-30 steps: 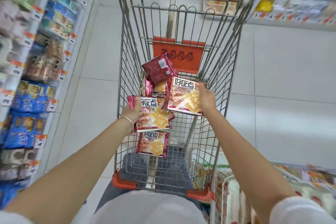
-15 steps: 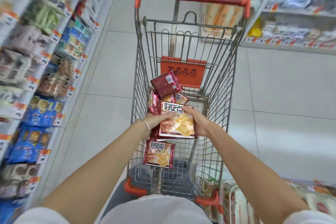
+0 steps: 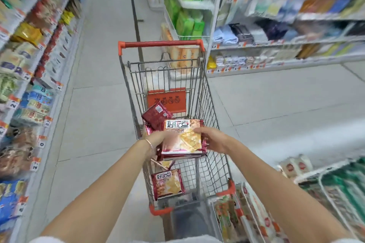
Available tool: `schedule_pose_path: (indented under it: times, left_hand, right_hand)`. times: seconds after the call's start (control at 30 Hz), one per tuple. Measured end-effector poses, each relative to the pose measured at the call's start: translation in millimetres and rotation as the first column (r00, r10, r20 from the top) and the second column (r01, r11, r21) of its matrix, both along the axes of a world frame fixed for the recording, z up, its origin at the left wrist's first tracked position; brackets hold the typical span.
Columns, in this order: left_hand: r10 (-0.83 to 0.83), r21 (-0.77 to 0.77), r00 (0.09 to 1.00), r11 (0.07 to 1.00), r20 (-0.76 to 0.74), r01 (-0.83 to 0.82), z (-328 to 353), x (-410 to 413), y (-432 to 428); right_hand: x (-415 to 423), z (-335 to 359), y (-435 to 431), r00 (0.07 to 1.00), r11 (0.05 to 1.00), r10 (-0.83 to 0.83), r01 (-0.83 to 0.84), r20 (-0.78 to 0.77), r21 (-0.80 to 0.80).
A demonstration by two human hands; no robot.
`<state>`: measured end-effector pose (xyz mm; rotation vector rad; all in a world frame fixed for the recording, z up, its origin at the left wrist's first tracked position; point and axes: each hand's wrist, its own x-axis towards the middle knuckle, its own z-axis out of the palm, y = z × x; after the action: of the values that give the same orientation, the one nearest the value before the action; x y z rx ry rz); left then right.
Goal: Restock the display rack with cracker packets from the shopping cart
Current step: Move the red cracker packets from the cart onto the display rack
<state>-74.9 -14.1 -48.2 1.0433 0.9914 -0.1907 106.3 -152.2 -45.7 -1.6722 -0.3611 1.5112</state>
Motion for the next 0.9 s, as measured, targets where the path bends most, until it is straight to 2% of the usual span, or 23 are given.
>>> schedule_pose_path:
  times: [0.17, 0.33, 0.47, 0.67, 0.8, 0.9]
  left_hand:
    - [-0.181, 0.075, 0.977, 0.982, 0.117, 0.173, 51, 13, -27]
    - [-0.465, 0.215, 0.847, 0.882, 0.255, 0.419, 125, 67, -84]
    - [-0.616, 0.34, 0.697, 0.787, 0.368, 0.516, 193, 111, -166]
    - [-0.738, 0.45, 0.371, 0.651, 0.563, 0.612, 293, 133, -335]
    - [-0.756, 0.486, 0.154, 0.548, 0.636, 0.681, 337, 126, -439]
    - [-0.767, 0.533, 0.081, 0.513, 0.636, 0.673, 358, 117, -514]
  right_hand:
    - [-24, 56, -66, 0.956, 0.966, -0.251, 0.236, 0.15, 0.11]
    - [-34, 131, -165, 0.781, 0.827, -0.557, 0.493, 0.283, 0.27]
    - [-47, 202, -262, 0.578, 0.68, -0.733, 0.62, 0.358, 0.391]
    - [-87, 295, -421, 0.125, 0.408, -0.879, 0.696, 0.46, 0.59]
    - [-125, 334, -526, -0.058, 0.255, -0.918, 0.671, 0.392, 0.696]
    - [-160, 352, -591, -0.155, 0.172, -0.925, 0.644, 0.347, 0.745]
